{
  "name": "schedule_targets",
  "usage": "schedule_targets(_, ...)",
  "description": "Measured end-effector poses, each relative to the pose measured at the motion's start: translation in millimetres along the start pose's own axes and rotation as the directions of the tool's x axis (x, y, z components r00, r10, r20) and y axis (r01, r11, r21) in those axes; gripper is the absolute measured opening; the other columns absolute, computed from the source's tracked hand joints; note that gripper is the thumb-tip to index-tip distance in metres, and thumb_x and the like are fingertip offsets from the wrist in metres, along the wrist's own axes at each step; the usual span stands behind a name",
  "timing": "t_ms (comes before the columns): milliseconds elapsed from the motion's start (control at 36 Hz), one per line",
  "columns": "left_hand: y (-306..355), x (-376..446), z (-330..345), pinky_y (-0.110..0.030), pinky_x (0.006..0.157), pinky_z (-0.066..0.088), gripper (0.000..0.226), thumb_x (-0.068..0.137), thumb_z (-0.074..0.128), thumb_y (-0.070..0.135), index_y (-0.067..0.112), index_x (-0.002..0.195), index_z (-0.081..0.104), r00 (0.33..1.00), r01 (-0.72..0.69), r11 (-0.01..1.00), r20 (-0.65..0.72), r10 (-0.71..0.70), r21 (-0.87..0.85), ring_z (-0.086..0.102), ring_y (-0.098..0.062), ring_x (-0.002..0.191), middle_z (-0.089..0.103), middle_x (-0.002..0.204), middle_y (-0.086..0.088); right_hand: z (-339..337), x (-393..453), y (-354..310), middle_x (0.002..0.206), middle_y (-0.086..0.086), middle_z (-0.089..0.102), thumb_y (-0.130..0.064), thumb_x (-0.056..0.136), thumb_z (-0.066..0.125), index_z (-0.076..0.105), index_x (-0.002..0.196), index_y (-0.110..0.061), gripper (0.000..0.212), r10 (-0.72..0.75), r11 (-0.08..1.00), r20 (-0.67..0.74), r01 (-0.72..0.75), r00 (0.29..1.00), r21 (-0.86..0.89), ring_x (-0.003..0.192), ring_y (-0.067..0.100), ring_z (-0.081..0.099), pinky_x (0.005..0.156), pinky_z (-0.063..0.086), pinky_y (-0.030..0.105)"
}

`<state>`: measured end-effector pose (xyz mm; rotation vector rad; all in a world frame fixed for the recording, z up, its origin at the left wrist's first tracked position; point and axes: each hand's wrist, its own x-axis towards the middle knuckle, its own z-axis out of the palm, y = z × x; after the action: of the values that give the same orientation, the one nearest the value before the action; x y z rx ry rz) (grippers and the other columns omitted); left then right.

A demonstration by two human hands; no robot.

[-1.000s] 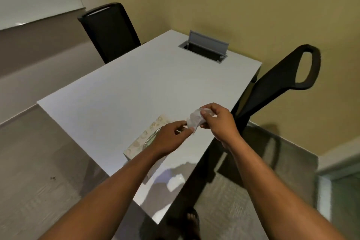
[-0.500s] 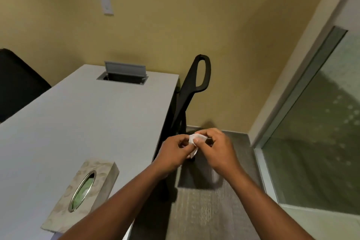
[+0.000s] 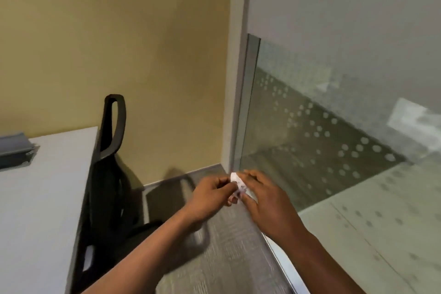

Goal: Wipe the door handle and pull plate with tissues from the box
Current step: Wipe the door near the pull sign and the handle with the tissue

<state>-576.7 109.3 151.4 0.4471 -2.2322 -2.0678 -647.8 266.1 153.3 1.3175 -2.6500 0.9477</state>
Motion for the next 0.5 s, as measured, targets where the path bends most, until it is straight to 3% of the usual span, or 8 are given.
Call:
schedule_targets(83,17.0,30.3,22.3,-0.026,0.073,0.052,0.028,0.103,0.056,0.012,0.02,0.088,0.078,0.998,-0.02,1.0,0.062,0.02,0.004,0.064,-0.007,0.068,0.073,0.074,0.003,-16.1,-1.3,18.6,0.128,-0.003,0.058,-0.02,0.097,0.059,0.058,0.136,-0.022,0.04,0.067,0.997,-0.109,-0.069,0.992,-0.017,0.106,0.009,0.06,0.089,0.04,0.011)
schedule_targets(139,28.2,50.2,36.8,-0.025,0.075,0.054,0.03,0.102,0.055,0.015,0.022,0.087,0.08,0.99,-0.029,1.0,0.136,0.028,0.003,0.066,-0.007,0.072,0.075,0.078,0.001,-27.4,-0.9,30.1,0.122,-0.002,0.06,-0.017,0.097,0.059,0.06,0.134,-0.02,0.037,0.115,0.991,-0.189,-0.126,0.975,-0.046,0.099,0.008,0.062,0.085,0.043,0.012)
schedule_targets(250,50.4,89.3,62.3,-0.025,0.079,0.059,0.028,0.096,0.06,0.037,0.022,0.09,0.082,0.964,-0.047,0.999,0.262,0.049,-0.011,0.069,-0.01,0.077,0.077,0.086,-0.002,-49.5,4.7,51.5,0.116,-0.003,0.057,-0.009,0.093,0.062,0.061,0.132,-0.022,0.041,0.169,0.974,-0.338,-0.208,0.926,-0.084,0.089,0.005,0.062,0.077,0.048,0.015)
schedule_targets(333,63.3,115.5,76.7,-0.022,0.079,0.059,0.028,0.103,0.058,0.032,0.03,0.089,0.082,0.929,-0.101,0.995,0.359,0.092,0.009,0.069,-0.006,0.076,0.077,0.083,0.005,-60.4,12.3,61.4,0.115,0.001,0.058,-0.004,0.09,0.064,0.065,0.127,-0.018,0.039,0.216,0.95,-0.439,-0.292,0.872,-0.113,0.091,0.01,0.064,0.076,0.049,0.016)
schedule_targets(389,71.1,131.2,84.1,-0.018,0.074,0.058,0.025,0.103,0.058,0.027,0.027,0.092,0.081,0.909,-0.128,0.992,0.401,0.111,0.014,0.068,-0.003,0.074,0.076,0.08,0.008,-66.5,18.6,64.7,0.113,0.002,0.059,-0.001,0.09,0.062,0.066,0.126,-0.016,0.04,0.255,0.934,-0.491,-0.343,0.833,-0.097,0.089,0.008,0.062,0.077,0.043,0.008)
schedule_targets(444,77.9,146.6,90.4,-0.017,0.074,0.059,0.021,0.102,0.06,0.023,0.021,0.099,0.081,0.899,-0.159,0.987,0.419,0.13,0.035,0.068,-0.004,0.075,0.077,0.082,0.002,-72.8,24.8,67.2,0.11,0.002,0.06,0.002,0.09,0.062,0.067,0.125,-0.014,0.039,0.278,0.922,-0.545,-0.379,0.791,-0.08,0.086,0.002,0.056,0.078,0.037,0.0)
schedule_targets(500,85.2,161.4,97.3,-0.021,0.077,0.06,0.02,0.101,0.062,0.022,0.017,0.104,0.081,0.888,-0.195,0.979,0.434,0.152,0.055,0.069,-0.007,0.078,0.079,0.091,-0.005,-79.1,29.5,70.0,0.107,0.002,0.064,0.002,0.089,0.063,0.069,0.121,-0.012,0.036,0.287,0.918,-0.607,-0.395,0.741,-0.047,0.087,0.004,0.058,0.08,0.041,0.003)
